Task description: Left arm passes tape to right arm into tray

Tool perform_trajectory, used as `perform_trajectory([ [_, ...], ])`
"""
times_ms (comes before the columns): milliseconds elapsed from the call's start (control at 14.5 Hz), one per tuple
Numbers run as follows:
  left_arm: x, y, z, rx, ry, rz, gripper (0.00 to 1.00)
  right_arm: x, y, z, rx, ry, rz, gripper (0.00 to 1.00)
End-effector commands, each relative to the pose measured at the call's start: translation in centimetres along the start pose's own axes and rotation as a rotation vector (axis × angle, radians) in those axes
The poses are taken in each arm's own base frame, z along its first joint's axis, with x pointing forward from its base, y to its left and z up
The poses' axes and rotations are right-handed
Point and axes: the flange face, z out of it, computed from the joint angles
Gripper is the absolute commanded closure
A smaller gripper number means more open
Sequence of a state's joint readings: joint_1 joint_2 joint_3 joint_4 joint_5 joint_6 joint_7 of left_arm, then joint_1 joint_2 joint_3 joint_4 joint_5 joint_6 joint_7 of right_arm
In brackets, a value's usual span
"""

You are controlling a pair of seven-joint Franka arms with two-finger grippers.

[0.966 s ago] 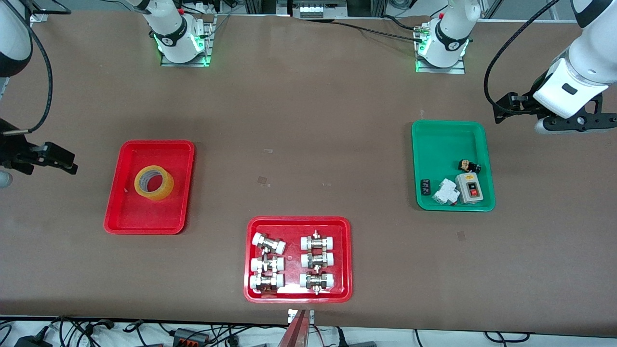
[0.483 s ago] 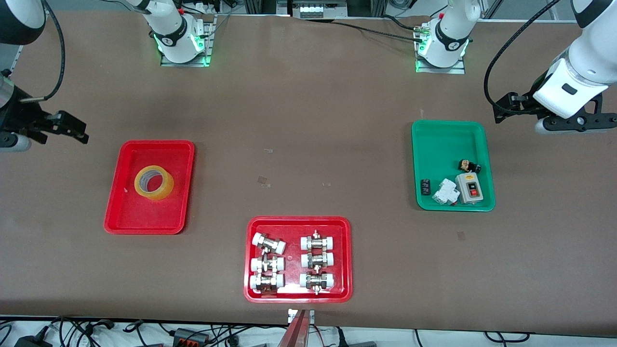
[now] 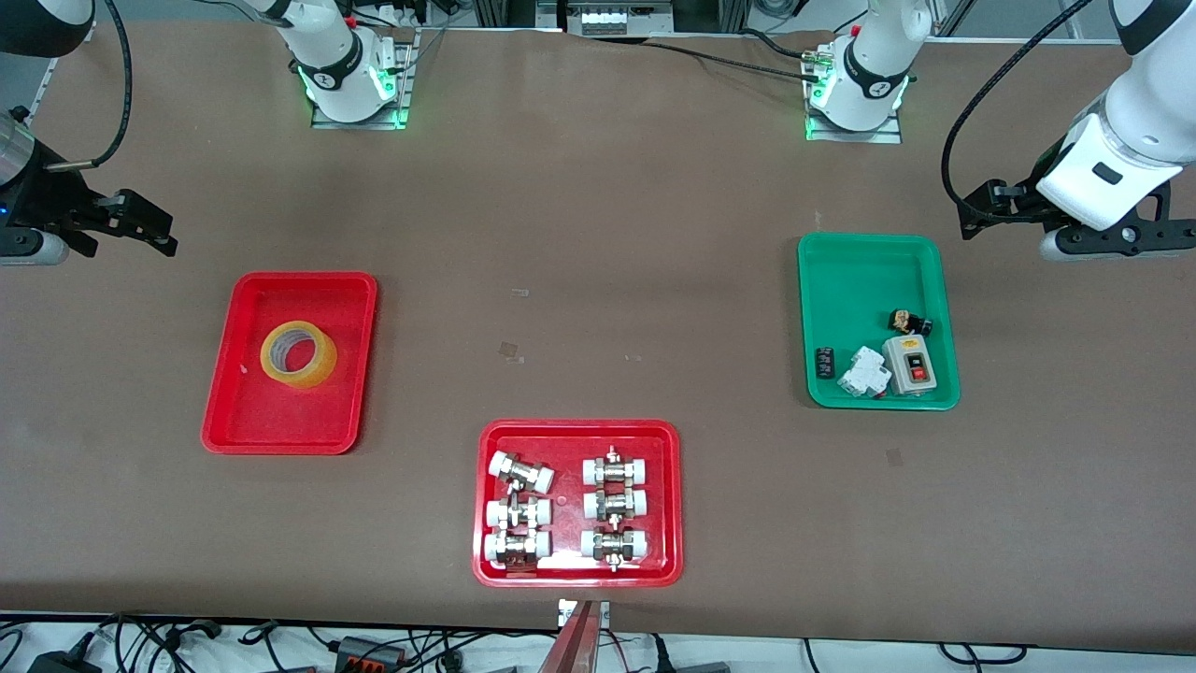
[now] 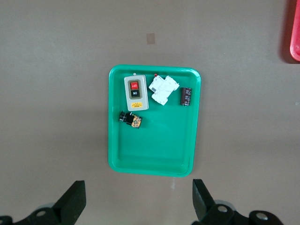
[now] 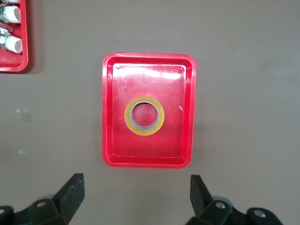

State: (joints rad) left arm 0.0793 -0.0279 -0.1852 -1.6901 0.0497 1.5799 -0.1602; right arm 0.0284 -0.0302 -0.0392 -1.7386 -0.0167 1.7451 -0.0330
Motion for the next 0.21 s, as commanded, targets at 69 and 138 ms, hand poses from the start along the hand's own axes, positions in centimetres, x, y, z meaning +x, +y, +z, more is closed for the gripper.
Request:
perform_trajectory([
  [69, -0.53, -0.39, -0.26, 0.013, 0.001, 0.009, 0.0, -0.86, -0.34, -0.28, -0.01, -0.02, -0.016, 0.0],
  [138, -0.53, -0.39, -0.26, 0.013, 0.001, 0.011, 0.0, -0.81, -0.34, -0.33, -0.01, -0.02, -0.016, 0.0],
])
